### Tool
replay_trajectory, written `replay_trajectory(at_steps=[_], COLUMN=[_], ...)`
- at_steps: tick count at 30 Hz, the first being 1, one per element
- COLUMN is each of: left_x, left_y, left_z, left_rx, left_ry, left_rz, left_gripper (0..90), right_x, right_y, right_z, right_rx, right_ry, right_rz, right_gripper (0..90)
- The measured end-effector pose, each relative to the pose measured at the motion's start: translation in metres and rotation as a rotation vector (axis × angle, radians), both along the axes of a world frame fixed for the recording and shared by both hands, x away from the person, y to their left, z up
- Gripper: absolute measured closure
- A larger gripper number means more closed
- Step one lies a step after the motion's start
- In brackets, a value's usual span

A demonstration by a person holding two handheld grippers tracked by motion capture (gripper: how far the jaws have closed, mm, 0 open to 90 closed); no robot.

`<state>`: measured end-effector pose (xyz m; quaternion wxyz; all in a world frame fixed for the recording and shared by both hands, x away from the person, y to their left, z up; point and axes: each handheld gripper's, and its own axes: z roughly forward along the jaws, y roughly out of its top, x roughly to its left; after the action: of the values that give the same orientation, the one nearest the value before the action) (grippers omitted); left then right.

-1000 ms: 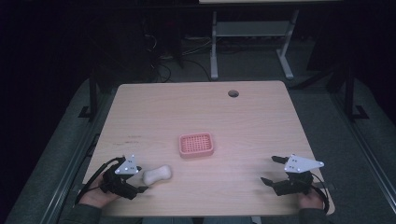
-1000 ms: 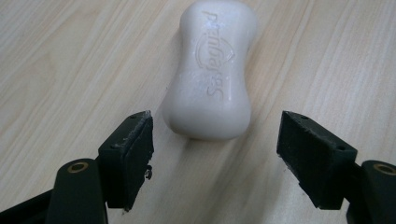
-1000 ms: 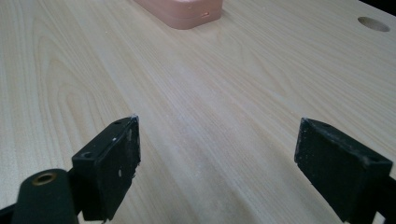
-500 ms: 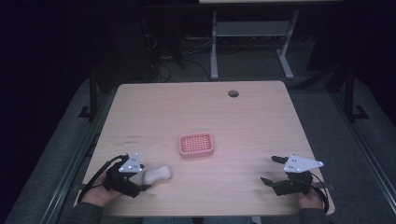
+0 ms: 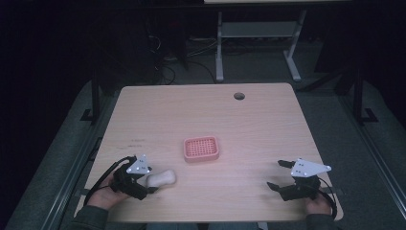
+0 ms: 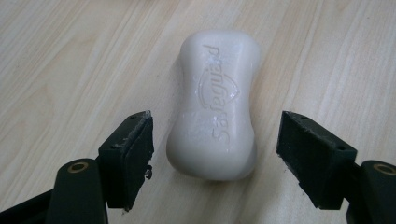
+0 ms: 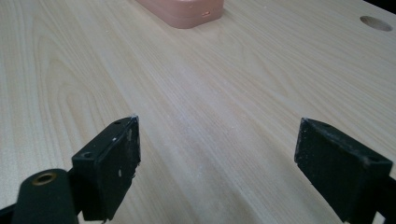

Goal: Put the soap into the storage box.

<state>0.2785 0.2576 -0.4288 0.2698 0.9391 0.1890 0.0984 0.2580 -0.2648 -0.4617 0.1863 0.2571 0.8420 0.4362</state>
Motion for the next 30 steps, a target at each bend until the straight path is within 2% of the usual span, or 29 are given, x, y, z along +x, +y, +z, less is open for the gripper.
replay_trajectory(at_steps=[15,30], left_x=[0.008,0.011], left_y=[-0.01,-0.014], left_z=[-0.006,-0.01], left_rx=[0.008,0.012], left_ry=[0.025,0.033], left_rz=[-0.023,-0.031], left_gripper=[28.4,30.3], right_x=[0.0,0.0], right_y=[0.001,0.002], right_z=[0.0,-0.001], right_rx=[0.0,-0.001], right_ry=[0.007,0.016], right_rz=[0.004,0.001], right_gripper=[13.6,13.6])
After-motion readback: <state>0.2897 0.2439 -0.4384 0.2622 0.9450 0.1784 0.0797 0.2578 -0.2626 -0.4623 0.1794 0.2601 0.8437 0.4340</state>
